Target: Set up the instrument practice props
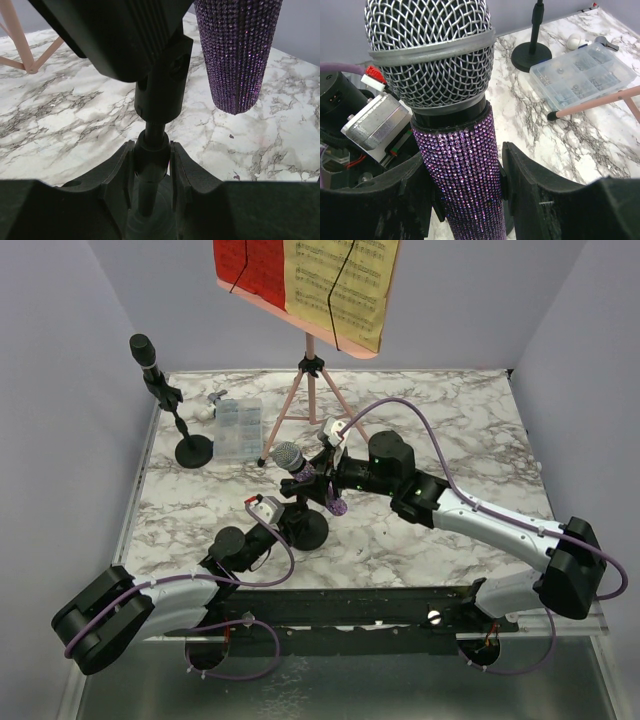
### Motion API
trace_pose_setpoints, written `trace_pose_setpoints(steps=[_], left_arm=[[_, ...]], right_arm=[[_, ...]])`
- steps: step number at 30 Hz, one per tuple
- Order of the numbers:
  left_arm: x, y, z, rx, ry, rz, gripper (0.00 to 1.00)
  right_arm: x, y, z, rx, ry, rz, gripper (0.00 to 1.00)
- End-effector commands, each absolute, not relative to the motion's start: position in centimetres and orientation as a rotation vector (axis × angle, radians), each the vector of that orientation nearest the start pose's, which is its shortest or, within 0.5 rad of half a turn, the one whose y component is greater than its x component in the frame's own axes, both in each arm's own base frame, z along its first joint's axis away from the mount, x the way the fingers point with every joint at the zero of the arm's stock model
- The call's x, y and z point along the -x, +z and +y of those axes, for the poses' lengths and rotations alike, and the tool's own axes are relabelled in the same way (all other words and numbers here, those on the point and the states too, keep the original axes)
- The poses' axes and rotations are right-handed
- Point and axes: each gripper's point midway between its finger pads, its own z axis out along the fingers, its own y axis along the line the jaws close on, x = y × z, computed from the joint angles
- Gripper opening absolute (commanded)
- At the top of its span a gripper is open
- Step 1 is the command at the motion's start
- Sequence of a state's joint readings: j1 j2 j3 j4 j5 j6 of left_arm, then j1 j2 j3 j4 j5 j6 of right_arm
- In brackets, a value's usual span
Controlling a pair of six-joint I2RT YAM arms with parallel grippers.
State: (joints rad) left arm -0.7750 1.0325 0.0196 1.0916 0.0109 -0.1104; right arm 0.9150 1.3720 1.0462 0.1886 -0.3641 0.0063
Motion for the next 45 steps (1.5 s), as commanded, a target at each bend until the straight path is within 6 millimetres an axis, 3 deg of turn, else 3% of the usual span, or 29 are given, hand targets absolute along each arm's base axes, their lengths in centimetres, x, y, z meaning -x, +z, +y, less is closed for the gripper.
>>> trace_pose_setpoints(steps=[1,8,21,31,37,45], left_arm=[[-22.2,11.1,-21.4,-0.507,-0.656,1.548,0.00],[-22.1,11.0,-21.5,-0.513,-0.660,1.550,0.00],[-22.2,9.8,-21.6,-0.529,-0.646,1.593,0.00],[-23.3,9.6,-21.9,-0.499,-0.619,1.631,0.00],[-23.4,9.4,-21.9,-0.494,-0.616,1.644,0.00],[-23.8,8.7,-22.0,-0.487,-0.598,1.678,0.00]], right_arm=[[-19.5,39.6,39.4,0.951,1.097,1.114,0.02],[-19.5,39.2,39.4,0.950,1.093,1.119,0.01],[-18.7,41.4,39.3,0.943,1.117,1.064,0.01],[-19.0,41.6,38.7,0.905,1.096,1.059,0.01],[-19.5,40.3,38.6,0.896,1.070,1.096,0.01],[-19.3,41.5,37.8,0.872,1.062,1.070,0.01]])
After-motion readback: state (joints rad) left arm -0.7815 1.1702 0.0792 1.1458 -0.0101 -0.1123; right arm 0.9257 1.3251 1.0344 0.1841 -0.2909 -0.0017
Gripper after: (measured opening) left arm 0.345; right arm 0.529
